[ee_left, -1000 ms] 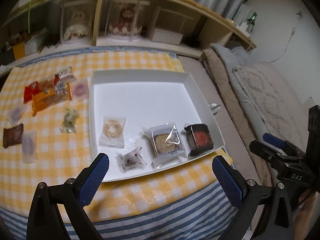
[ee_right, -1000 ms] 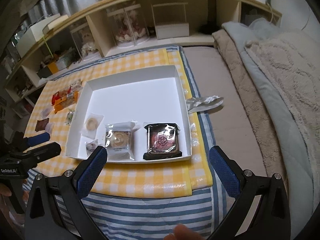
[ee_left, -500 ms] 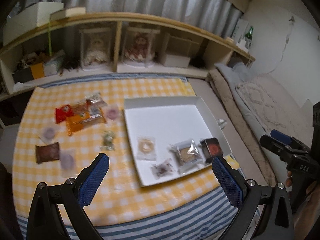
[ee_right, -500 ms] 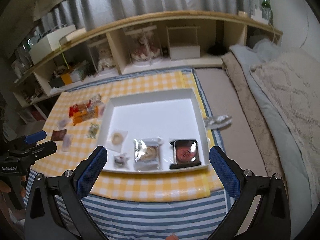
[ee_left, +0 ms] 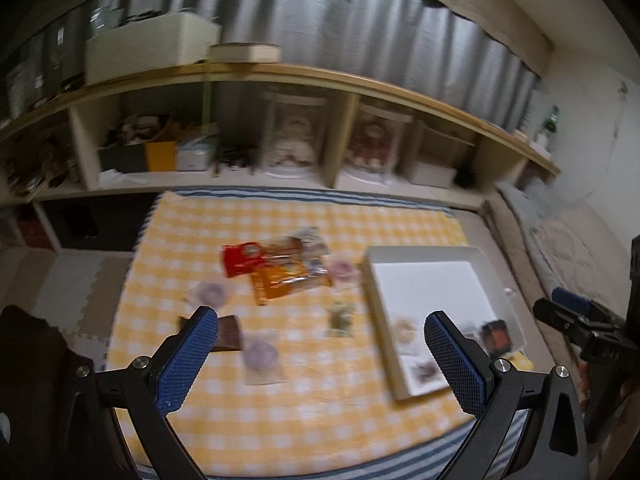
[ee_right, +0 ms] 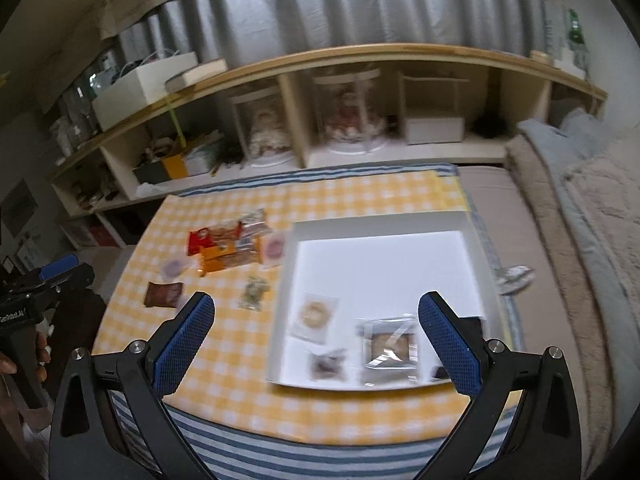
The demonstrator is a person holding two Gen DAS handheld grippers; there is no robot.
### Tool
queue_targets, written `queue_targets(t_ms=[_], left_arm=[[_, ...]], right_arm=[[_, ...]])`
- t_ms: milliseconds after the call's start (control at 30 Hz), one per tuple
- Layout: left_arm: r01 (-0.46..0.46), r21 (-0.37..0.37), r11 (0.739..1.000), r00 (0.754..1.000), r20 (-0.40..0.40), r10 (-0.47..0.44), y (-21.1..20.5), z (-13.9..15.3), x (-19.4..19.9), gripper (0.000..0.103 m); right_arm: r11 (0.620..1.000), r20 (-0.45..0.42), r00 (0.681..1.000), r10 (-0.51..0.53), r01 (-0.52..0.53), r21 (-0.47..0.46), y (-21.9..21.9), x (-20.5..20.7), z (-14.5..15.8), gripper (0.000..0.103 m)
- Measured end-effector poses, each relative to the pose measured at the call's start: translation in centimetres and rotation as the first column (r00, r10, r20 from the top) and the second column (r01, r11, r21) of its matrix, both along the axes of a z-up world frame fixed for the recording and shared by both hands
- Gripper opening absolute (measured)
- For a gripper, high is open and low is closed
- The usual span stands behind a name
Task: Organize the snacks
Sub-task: 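Lift both tools away from the tray, then move the left tool to the brown bar while the right tool grasps the pink packet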
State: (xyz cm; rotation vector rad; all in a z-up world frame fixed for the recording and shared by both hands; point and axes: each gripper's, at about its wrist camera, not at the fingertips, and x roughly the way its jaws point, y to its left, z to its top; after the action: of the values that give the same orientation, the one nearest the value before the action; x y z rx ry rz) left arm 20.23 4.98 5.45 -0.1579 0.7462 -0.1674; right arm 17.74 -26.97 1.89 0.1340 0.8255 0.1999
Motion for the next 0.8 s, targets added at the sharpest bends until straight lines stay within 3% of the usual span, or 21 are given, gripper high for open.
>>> queue_targets(t_ms=[233,467,600,700,800], left_arm=[[-0.147,-0.008,0.989,0.988,-0.054,0.146,6.0,-2.6,1.3,0.103],[-0.262,0.010,0.965,0.961,-0.089,0.262,9.7,-5.4,6.0,0.103],[-0.269,0.068,0.961,0.957,-0.092,0.275,10.1,-8.4,9.2,0.103],[-0.249,0.145,0.957,0.954,-0.134,0.269,9.8,-11.5,11.9,0.103],[-0.236,0.175,0.956,0.944,-0.194,0.268,10.1,-14.6,14.9,0.103]], right_arm=[[0.994,-0.025,0.996,0.082,-0.080,0.072,7.2,2.1,-2.2,0.103],[0.982,-0.009,0.992,0.126,-0.124,0.141,13.8,4.4,-5.4,0.103],[0.983,-0.021,0.991,0.132,-0.128,0.134,16.7,5.9,-7.8,0.103],[0.980,-0.058,0.986,0.155,-0.145,0.138,19.0,6.9,-10.2,0.103],[0.979,-0.096,0.980,0.176,-0.164,0.121,21.0,7.7,-12.8,0.103]])
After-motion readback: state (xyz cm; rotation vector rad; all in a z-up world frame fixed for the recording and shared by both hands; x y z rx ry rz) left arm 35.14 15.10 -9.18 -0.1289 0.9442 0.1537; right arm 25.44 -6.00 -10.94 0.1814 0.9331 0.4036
